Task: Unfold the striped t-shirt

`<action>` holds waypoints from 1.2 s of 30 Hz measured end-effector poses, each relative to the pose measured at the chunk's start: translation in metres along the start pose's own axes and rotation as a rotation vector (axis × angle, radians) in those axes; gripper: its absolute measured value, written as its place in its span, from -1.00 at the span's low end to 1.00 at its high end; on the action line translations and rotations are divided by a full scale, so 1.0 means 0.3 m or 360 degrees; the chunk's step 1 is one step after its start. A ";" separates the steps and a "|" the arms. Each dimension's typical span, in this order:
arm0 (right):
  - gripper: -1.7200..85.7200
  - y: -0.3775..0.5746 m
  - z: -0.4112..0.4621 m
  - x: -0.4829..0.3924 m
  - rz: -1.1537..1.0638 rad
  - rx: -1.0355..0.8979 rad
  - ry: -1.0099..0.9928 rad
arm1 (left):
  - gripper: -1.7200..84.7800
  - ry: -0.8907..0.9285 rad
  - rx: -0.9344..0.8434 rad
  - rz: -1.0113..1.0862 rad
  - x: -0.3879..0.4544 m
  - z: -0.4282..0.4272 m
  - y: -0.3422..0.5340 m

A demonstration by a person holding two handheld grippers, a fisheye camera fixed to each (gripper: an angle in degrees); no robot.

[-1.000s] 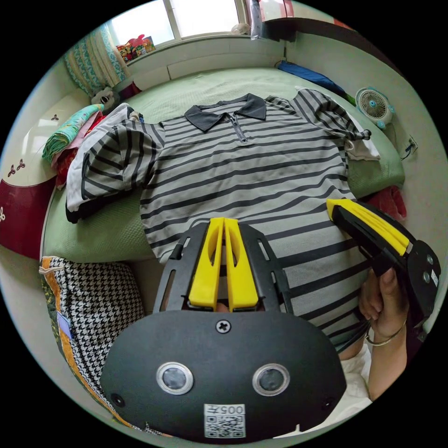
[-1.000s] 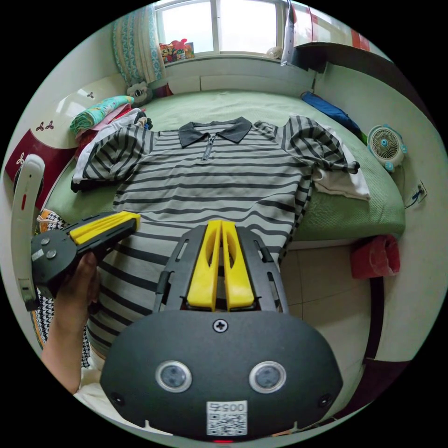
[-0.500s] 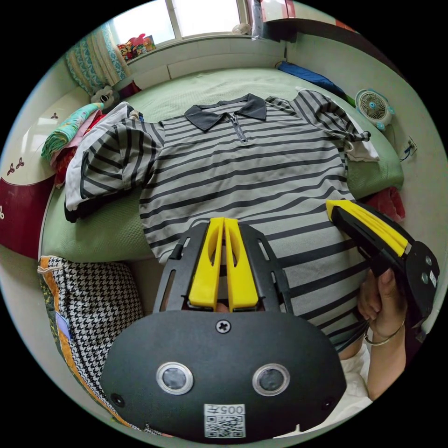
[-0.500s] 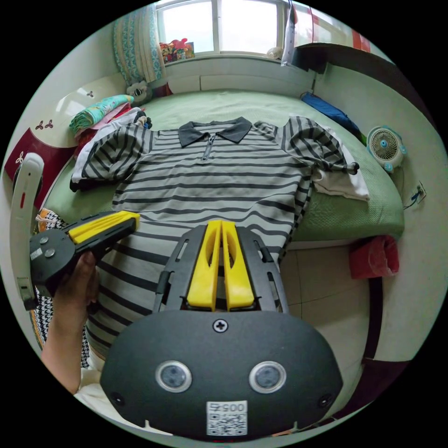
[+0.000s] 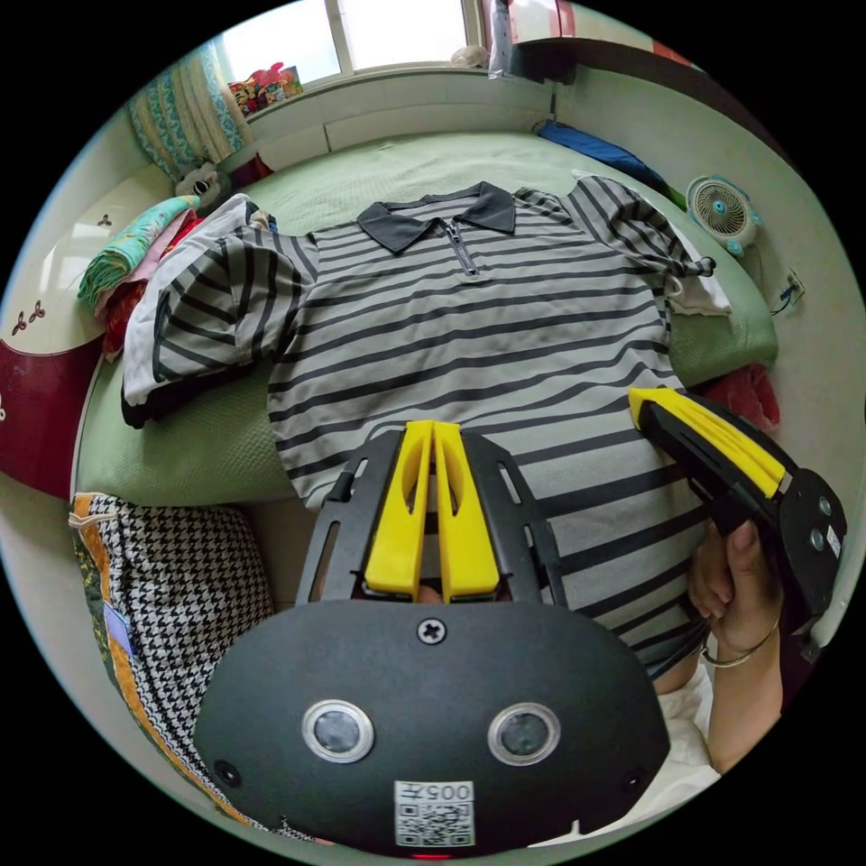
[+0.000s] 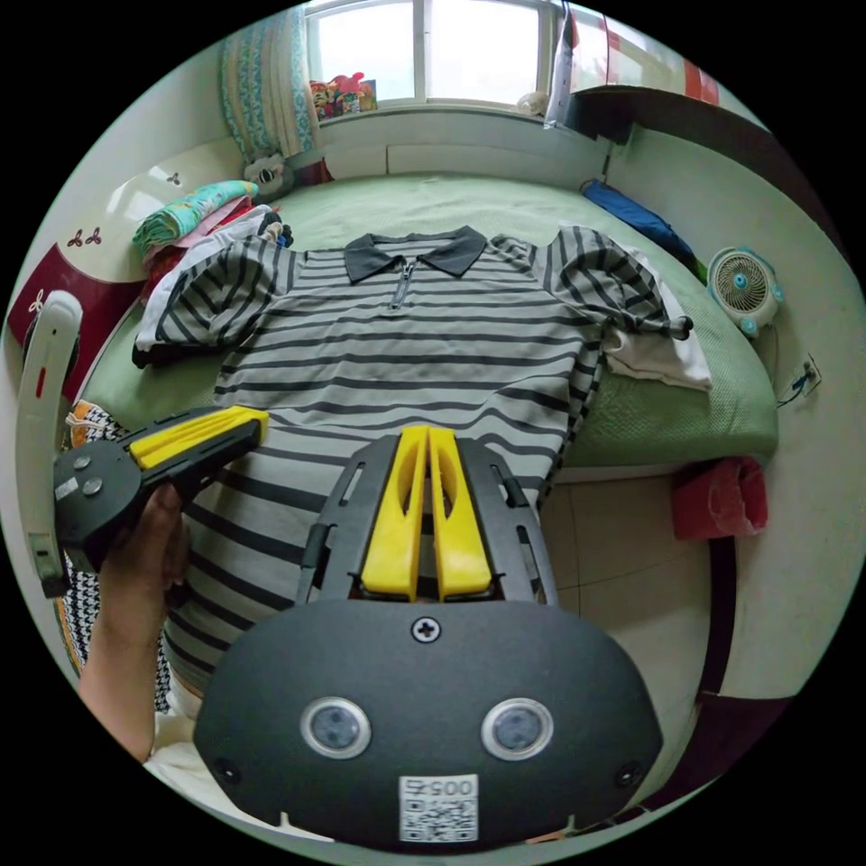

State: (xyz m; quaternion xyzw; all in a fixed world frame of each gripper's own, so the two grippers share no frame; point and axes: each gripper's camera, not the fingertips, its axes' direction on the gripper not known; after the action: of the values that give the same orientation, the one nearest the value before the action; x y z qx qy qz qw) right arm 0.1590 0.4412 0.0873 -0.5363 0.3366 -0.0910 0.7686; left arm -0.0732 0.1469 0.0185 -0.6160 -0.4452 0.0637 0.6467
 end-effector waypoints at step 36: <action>-0.99 0.002 0.010 -0.039 -0.0022 -0.0003 0.0052 | -0.97 -0.0017 0.0001 0.0006 0.018 -0.007 -0.001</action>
State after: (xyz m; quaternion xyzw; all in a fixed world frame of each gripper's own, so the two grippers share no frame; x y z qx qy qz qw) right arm 0.1519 0.4497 0.0923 -0.5378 0.3454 -0.1047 0.7619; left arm -0.0687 0.1488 0.0218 -0.6163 -0.4476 0.0682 0.6444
